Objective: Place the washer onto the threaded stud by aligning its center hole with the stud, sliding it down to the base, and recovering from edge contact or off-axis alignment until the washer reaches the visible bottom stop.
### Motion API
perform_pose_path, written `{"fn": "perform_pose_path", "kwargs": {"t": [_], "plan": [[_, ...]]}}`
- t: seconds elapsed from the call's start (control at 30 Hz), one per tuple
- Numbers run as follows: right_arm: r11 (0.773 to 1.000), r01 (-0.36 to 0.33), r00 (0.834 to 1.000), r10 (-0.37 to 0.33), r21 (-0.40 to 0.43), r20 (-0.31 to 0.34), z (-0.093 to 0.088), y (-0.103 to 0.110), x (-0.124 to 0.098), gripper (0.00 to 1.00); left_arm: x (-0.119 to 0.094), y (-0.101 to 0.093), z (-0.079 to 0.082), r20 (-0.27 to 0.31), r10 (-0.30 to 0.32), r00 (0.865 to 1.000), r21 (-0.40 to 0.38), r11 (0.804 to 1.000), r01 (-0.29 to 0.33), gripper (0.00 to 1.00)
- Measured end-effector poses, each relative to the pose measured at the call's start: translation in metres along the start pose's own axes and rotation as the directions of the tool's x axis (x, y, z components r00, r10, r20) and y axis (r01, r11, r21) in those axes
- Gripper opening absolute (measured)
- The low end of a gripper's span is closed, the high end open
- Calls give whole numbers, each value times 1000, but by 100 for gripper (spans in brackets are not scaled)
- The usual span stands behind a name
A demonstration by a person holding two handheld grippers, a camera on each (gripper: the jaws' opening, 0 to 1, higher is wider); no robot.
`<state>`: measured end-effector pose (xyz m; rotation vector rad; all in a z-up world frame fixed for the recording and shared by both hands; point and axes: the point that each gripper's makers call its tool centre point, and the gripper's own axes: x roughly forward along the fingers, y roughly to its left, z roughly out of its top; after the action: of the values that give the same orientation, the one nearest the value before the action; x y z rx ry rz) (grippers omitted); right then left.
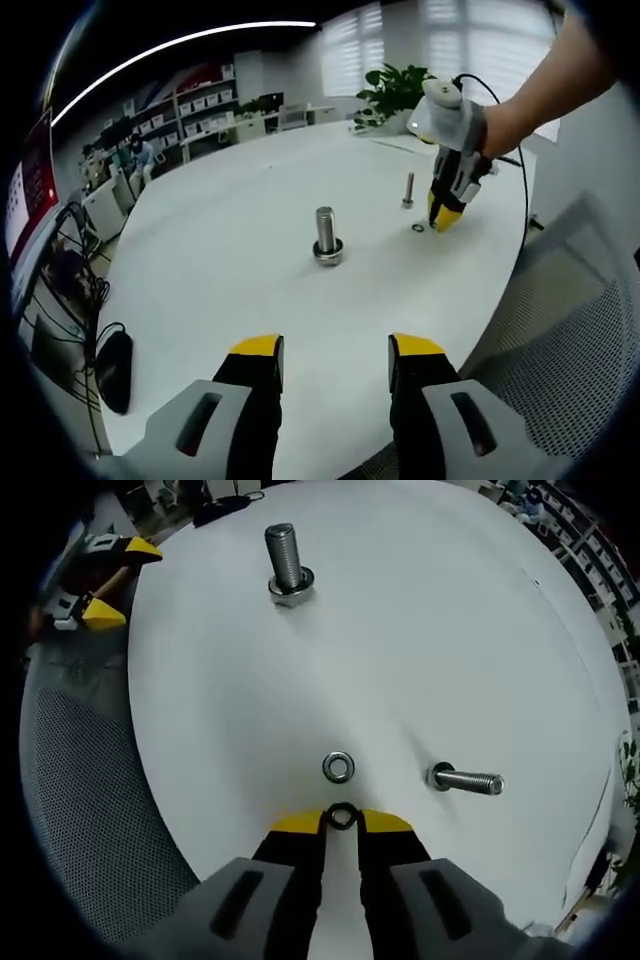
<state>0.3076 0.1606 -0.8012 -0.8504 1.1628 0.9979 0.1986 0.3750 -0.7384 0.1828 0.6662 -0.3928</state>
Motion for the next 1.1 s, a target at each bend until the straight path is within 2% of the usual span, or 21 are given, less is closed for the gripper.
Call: {"fn": "perform_pose_path", "kwargs": {"t": [0.1, 0.27, 0.6, 0.73, 0.83, 1.1], "plan": [[999, 0, 1000, -1, 40, 24, 0, -1, 0, 14, 0, 0, 0, 0, 0, 1000, -3, 1000, 0, 40], [999, 1, 999, -3, 41, 50, 0, -1, 0, 14, 0, 1, 1, 4, 0, 1000, -6, 1000, 0, 40], [998, -3, 998, -1, 71, 60, 0, -1, -1, 13, 0, 1, 0, 5, 2, 1000, -10, 1000, -2, 40], [997, 13, 995, -20, 71, 97, 6, -7, -9, 13, 0, 1, 1, 6, 1, 1000, -9, 1000, -1, 40], [997, 7, 995, -14, 79, 95, 6, -9, -13, 13, 0, 1, 0, 3, 0, 1000, -8, 1000, 0, 40], [995, 42, 991, -53, 91, 119, 11, -29, -30, 13, 0, 0, 1, 9, -5, 1000, -6, 1000, 5, 40]]}}
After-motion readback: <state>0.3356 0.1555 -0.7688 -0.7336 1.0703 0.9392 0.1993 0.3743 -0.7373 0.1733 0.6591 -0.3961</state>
